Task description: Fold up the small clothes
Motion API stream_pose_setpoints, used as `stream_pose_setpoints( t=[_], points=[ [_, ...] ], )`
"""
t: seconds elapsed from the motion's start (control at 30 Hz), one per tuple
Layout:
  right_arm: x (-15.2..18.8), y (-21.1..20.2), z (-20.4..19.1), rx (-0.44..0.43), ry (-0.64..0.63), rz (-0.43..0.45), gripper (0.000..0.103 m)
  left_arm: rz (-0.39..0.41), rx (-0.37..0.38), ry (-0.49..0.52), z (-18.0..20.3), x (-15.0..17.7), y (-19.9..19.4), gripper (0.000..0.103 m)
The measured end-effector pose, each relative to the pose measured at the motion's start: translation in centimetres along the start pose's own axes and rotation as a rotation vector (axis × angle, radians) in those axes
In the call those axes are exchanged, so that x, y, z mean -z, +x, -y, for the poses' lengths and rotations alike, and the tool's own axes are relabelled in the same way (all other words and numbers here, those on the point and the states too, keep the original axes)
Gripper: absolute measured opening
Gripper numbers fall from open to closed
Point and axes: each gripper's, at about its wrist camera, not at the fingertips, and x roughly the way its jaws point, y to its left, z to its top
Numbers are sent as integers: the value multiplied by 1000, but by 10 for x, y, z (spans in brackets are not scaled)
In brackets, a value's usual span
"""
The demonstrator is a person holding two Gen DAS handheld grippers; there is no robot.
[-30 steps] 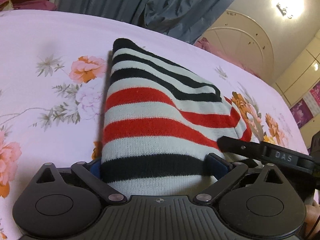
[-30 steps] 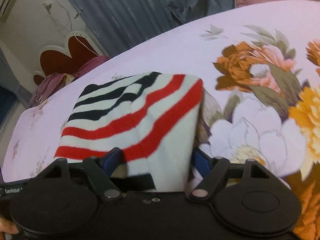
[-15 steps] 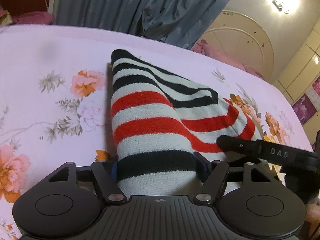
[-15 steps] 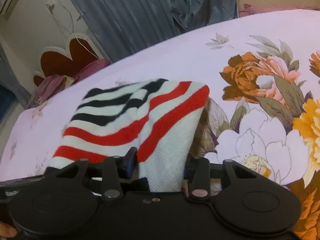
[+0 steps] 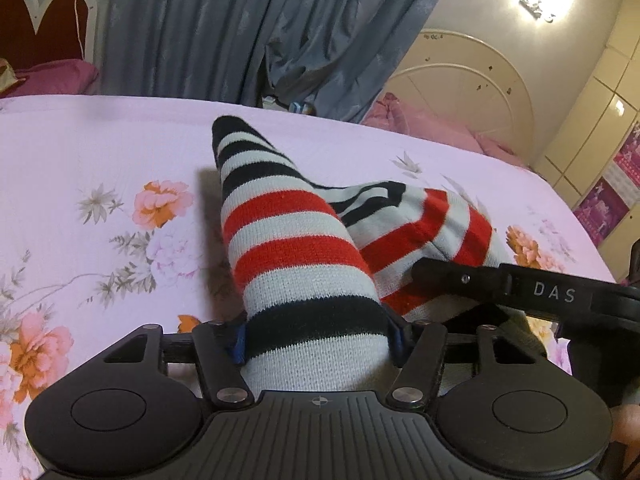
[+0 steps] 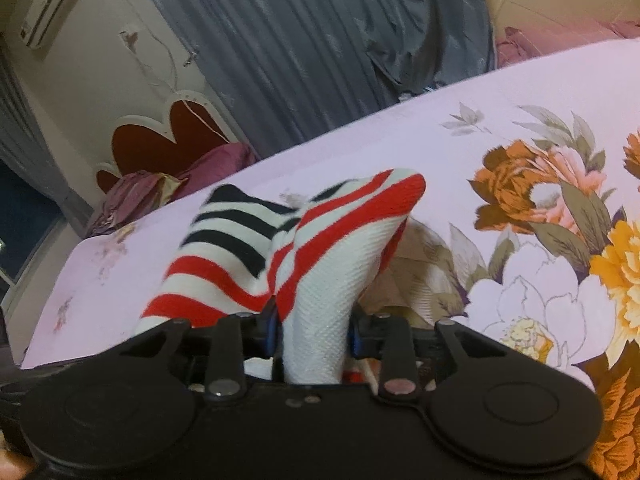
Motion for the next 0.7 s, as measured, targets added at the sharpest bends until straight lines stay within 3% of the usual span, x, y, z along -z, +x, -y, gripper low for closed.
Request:
stream_pose_setpoints(
  t=[0.37,0.53,0.7],
  points=[
    [8,-10,-40,-54,-26,18,31,49,-19,-9,-17,8,-49,60],
    [17,-4,-76,-64,-32,20,31,66,-22,-13,-51,8,-77,60],
    [31,10,-129,-50,-52,37,31,85,7,-22,-109,12,-106,60]
  ],
)
